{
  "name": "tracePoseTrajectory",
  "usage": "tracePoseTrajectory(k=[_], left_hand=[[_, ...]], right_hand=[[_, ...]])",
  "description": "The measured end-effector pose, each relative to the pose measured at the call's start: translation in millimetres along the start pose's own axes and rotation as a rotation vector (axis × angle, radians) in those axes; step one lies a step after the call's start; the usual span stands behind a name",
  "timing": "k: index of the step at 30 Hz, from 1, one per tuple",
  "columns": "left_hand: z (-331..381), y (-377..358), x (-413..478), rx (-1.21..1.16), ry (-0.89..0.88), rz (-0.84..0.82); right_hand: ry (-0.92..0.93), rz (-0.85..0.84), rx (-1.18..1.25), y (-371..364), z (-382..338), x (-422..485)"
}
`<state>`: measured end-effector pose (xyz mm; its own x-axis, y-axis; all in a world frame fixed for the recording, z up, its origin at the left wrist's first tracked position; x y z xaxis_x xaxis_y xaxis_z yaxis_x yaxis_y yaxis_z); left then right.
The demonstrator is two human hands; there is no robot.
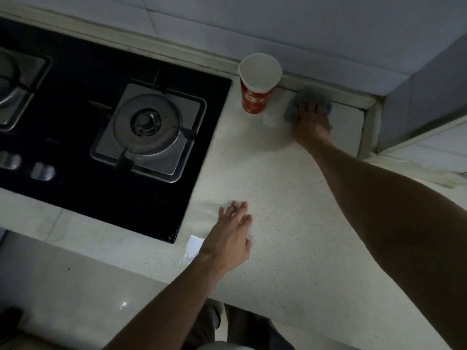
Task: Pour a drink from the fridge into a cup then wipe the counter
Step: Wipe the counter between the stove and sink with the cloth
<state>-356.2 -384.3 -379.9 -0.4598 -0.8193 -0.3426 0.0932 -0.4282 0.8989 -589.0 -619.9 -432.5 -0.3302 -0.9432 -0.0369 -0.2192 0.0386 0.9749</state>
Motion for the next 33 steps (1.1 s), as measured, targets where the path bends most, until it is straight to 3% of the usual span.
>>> tracePoseTrajectory(k=[5, 17, 26, 33], left_hand=[[-1, 1, 3, -0.021, 0.013, 0.003], [-2, -4, 5, -0.037, 0.009, 0.063], [-6, -8, -1, -0.107, -0.007, 0.092], [-11, -16, -27, -0.025, -0.051, 0.186]], right_hand=[[0.19, -0.009, -0.067, -12, -26, 3], [0.301, 0.003, 0.073, -4, -46, -37], [0.364, -0.004, 0.149, 4, -67, -114], [0.5, -0.027, 0.126, -2, -93, -178]])
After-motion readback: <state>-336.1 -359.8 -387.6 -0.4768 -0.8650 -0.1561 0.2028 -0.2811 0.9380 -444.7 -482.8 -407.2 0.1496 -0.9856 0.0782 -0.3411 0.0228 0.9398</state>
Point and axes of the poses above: each hand's wrist, its own x-axis towards the middle knuckle, its own y-axis out of the back of the hand, z = x × y, the point moved 2 cm from there along x, towards the middle knuckle, and after that the axes turned 13 degrees about z, right-handed, at the moved point
